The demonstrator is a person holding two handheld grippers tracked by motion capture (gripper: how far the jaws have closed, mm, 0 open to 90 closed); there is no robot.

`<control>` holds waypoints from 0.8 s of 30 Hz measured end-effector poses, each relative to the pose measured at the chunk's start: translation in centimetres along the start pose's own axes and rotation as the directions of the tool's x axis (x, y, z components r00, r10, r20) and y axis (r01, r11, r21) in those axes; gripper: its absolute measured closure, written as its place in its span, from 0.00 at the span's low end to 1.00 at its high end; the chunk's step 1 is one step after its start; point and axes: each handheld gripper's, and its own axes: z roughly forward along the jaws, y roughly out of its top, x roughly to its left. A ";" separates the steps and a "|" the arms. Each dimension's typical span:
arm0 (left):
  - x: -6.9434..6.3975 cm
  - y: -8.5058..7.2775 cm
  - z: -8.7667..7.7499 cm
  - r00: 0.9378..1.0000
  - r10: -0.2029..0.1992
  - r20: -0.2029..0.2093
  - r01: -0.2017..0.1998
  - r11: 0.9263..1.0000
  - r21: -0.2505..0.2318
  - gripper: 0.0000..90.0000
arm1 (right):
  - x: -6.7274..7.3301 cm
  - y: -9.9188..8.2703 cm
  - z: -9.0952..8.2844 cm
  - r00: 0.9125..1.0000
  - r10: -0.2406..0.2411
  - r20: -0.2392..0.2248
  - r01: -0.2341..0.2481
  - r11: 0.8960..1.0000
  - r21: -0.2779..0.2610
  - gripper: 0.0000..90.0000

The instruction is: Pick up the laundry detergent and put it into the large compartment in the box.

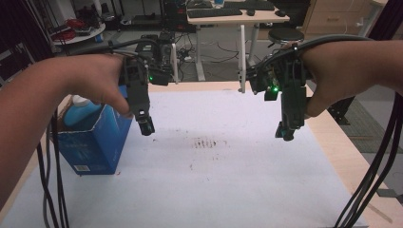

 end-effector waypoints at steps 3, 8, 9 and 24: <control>-0.3 0.5 0.6 1.000 0.026 0.017 -0.026 1.000 -0.001 0.02 | 0.1 -0.1 -0.2 1.000 0.001 0.005 -0.001 1.000 -0.006 0.02; -0.3 1.2 1.8 0.998 0.035 0.046 -0.036 0.999 0.010 0.02 | 0.0 -0.4 -0.5 1.000 0.008 0.009 -0.008 1.000 -0.010 0.02; -0.1 1.4 2.6 0.998 0.039 0.053 -0.040 0.999 0.012 0.02 | -0.1 -0.5 -0.5 1.000 0.005 0.010 -0.005 1.000 -0.010 0.02; 0.3 1.5 3.5 0.997 0.046 0.058 -0.047 0.999 0.014 0.02 | -0.4 -0.1 -0.3 1.000 -0.001 0.000 0.001 1.000 -0.013 0.02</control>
